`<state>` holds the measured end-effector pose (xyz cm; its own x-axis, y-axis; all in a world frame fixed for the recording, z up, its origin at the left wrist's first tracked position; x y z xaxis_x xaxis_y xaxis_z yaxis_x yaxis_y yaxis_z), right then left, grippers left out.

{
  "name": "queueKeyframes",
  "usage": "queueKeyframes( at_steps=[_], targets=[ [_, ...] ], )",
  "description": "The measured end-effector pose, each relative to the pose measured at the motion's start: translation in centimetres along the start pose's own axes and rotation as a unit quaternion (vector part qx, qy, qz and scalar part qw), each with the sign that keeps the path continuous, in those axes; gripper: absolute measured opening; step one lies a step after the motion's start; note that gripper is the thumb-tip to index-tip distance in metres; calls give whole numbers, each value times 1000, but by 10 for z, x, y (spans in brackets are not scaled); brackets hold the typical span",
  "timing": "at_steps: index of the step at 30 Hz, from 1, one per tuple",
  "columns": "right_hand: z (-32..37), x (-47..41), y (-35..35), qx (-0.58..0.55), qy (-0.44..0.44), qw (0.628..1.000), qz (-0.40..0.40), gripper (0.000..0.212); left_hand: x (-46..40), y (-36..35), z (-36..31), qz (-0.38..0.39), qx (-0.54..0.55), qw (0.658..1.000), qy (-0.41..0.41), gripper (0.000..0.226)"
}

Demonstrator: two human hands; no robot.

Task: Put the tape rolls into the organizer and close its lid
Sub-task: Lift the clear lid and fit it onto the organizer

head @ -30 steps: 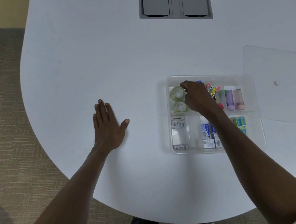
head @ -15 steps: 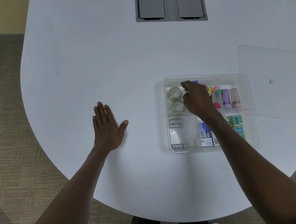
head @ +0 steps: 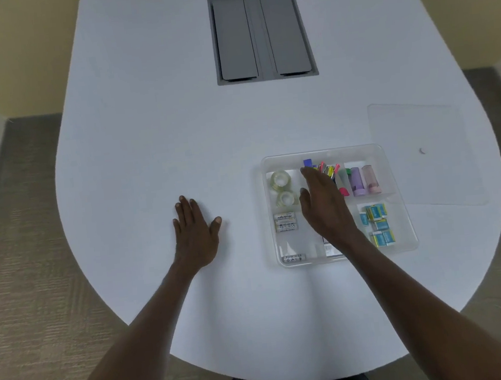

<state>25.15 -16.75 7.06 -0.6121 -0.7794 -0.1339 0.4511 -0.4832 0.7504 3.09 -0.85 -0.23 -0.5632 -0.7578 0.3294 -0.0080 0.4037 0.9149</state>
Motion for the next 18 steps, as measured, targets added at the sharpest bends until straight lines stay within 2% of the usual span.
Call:
queueKeyframes(
  at_steps=[5, 12, 18],
  targets=[
    [-16, 1, 34, -19, 7, 999, -36, 37, 1, 24, -68, -57, 118, 990, -60, 65],
    [-61, -1, 95, -45, -10, 996, -81, 30, 4, 50, -186, -136, 208, 961, -122, 46],
    [-132, -4, 148, -37, -19, 994, -100, 23, 5, 36, -284, -131, 260, 944, -158, 32]
  ],
)
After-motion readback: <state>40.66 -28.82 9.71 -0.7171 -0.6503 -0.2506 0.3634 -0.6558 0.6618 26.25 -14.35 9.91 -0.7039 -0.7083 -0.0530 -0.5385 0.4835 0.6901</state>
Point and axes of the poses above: each hand's wrist, its own x-axis away from the middle knuckle, its own y-axis out of the back of the hand, z = x × y, the point moved 3 cm from there along -x, towards the middle knuckle, and after that the axes turned 14 degrees about -x, right-handed, at the moved point
